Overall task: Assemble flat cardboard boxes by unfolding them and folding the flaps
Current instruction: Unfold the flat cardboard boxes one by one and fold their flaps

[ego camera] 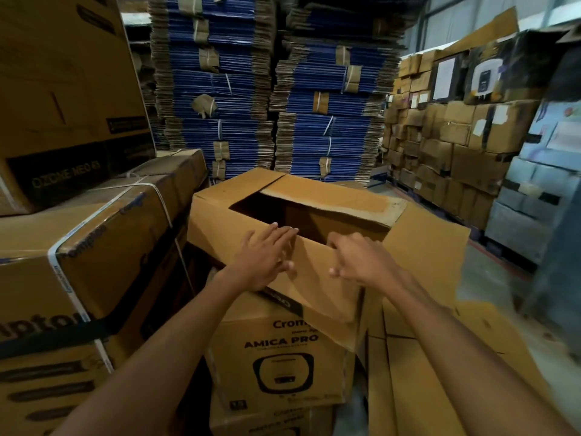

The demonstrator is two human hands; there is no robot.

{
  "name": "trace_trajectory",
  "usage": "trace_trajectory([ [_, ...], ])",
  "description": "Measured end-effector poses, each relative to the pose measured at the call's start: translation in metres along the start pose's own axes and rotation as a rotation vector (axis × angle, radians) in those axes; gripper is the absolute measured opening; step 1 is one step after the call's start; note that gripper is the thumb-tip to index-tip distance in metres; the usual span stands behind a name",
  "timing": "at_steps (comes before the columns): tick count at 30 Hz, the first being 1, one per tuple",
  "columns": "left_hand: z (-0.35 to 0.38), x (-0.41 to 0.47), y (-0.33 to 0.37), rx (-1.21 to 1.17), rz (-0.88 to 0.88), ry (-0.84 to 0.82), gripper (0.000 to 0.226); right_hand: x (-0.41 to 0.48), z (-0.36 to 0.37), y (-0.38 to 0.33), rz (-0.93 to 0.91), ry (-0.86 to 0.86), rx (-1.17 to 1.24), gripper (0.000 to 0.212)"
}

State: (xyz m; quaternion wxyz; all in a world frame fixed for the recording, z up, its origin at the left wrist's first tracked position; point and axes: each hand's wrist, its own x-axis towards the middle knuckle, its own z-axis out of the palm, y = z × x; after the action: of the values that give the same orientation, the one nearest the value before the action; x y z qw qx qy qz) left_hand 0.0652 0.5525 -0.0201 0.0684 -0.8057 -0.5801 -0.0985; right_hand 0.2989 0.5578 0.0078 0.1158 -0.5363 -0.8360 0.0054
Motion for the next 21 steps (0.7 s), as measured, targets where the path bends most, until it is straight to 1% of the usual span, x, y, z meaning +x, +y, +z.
trace_trajectory([
  [2, -0.001, 0.000, -0.009, -0.030, -0.030, 0.064, 0.065, -0.008, -0.003, 0.024, 0.018, -0.007, -0.028, 0.029],
  [4, -0.001, 0.000, -0.020, -0.022, -0.071, 0.101, 0.059, -0.015, -0.009, 0.055, 0.092, 0.023, -0.048, 0.029],
  [5, 0.000, 0.000, -0.025, -0.001, -0.095, 0.093, 0.059, -0.018, -0.012, 0.070, 0.143, 0.051, -0.045, 0.030],
  [7, 0.002, -0.001, -0.027, 0.054, -0.132, 0.056, 0.066, -0.023, -0.017, 0.092, 0.240, 0.085, -0.037, 0.028],
  [9, 0.005, -0.002, -0.018, 0.079, -0.140, 0.043, 0.068, -0.025, -0.018, 0.102, 0.282, 0.071, -0.046, 0.027],
  [10, 0.005, -0.001, -0.010, 0.067, -0.147, 0.055, 0.066, -0.024, -0.017, 0.102, 0.273, 0.052, -0.058, 0.029],
  [12, 0.004, 0.001, 0.005, 0.030, -0.164, 0.081, 0.061, -0.022, -0.014, 0.090, 0.196, 0.030, -0.058, 0.030],
  [15, 0.006, 0.003, 0.029, 0.031, -0.125, 0.093, 0.059, -0.011, 0.000, 0.048, 0.049, 0.040, 0.038, 0.034],
  [17, 0.006, 0.003, 0.041, 0.068, -0.101, 0.088, 0.058, 0.001, 0.019, 0.016, -0.058, 0.095, 0.063, 0.037],
  [18, 0.004, 0.003, 0.043, 0.078, -0.104, 0.082, 0.055, 0.007, 0.029, 0.005, -0.097, 0.126, 0.066, 0.035],
  [19, 0.002, 0.003, 0.043, 0.077, -0.117, 0.071, 0.054, 0.010, 0.036, -0.002, -0.114, 0.163, 0.057, 0.032],
  [21, -0.005, 0.002, 0.038, 0.074, -0.151, 0.057, 0.060, 0.013, 0.044, -0.002, -0.100, 0.216, 0.041, 0.031],
])
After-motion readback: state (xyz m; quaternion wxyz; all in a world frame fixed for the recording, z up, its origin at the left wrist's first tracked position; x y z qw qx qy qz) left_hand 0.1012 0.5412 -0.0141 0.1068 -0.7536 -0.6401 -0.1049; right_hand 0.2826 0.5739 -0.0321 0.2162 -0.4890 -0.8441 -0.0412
